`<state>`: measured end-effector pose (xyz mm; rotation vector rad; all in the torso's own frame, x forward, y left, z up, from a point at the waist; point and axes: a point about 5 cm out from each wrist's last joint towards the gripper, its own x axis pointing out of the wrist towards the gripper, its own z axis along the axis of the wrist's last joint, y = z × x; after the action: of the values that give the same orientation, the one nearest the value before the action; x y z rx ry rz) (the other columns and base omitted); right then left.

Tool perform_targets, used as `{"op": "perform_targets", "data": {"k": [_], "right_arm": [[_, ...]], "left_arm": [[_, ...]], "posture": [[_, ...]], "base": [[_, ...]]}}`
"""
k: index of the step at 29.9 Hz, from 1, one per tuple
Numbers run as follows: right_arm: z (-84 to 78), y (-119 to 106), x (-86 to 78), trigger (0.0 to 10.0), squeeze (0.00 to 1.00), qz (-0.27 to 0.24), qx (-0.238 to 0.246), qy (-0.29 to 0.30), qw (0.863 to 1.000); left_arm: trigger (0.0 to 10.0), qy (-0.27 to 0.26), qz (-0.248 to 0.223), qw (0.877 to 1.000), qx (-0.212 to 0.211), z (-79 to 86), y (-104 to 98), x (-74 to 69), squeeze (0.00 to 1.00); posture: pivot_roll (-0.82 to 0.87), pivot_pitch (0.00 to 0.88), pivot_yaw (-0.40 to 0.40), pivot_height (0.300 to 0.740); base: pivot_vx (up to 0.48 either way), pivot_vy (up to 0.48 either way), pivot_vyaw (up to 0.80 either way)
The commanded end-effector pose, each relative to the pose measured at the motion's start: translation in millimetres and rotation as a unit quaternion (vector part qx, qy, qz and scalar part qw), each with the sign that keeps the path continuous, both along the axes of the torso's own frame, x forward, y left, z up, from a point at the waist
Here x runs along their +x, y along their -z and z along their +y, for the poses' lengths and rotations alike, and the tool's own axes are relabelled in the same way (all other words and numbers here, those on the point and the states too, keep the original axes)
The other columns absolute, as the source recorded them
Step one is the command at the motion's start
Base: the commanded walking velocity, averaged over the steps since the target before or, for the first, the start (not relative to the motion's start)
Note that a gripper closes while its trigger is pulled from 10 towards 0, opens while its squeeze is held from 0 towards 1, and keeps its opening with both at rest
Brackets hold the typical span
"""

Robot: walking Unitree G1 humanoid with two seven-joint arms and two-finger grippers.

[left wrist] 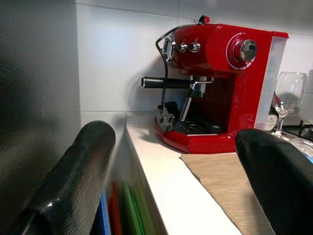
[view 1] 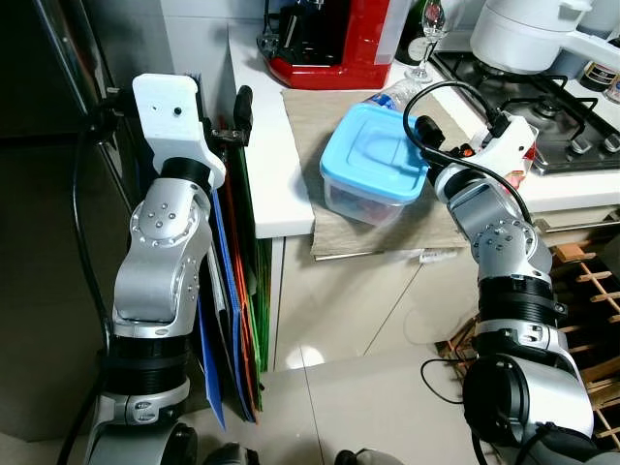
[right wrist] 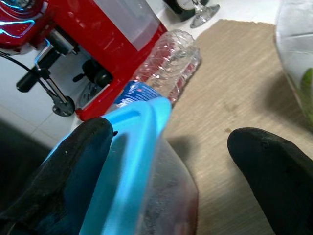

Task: Restocking fridge

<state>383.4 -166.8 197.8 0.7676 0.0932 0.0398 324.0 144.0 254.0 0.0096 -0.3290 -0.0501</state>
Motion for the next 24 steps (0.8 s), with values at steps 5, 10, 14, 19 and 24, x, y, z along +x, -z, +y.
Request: {"op": "perform_targets", "data": {"k": [5, 10, 14, 19, 24], "right_arm": [[-2.9, -12.2, 1.1, 0.0, 0.16, -0.006, 0.001, 0.000, 1.000], [-5.6, -20.8, -0.3, 0.0, 0.18, -0.024, -0.017, -0.008, 1.000], [-8.6, -26.4, -1.3, 0.0, 0.18, -0.035, -0.025, -0.015, 0.999], [-10.7, -29.6, -3.0, 0.0, 0.18, -0.041, -0.033, -0.023, 0.998], [-9.2, -26.9, -3.8, 0.0, 0.18, -0.039, -0.034, -0.025, 0.998]], "left_arm": [[10.0, 0.003, -0.012, 1.000, -0.006, -3.6, -9.1, -0.1, 0.00], [10.0, 0.004, -0.012, 1.000, -0.010, -4.3, -9.2, 0.9, 0.00], [10.0, 0.005, -0.011, 1.000, -0.011, -4.8, -9.6, 1.7, 0.00], [10.0, 0.005, -0.009, 1.000, -0.014, -5.1, -9.3, 2.8, 0.00], [10.0, 0.008, -0.006, 1.000, -0.017, -6.0, -8.5, 3.9, 0.00]], "posture": [[0.02, 0.065, -0.082, 0.740], [0.02, 0.060, -0.086, 0.740], [0.01, 0.058, -0.085, 0.740], [0.00, 0.055, -0.085, 0.740], [0.00, 0.052, -0.085, 0.740]], "base": [[0.000, 0.000, 0.00], [0.000, 0.000, 0.00], [0.000, 0.000, 0.00], [0.000, 0.000, 0.00], [0.000, 0.000, 0.00]]}}
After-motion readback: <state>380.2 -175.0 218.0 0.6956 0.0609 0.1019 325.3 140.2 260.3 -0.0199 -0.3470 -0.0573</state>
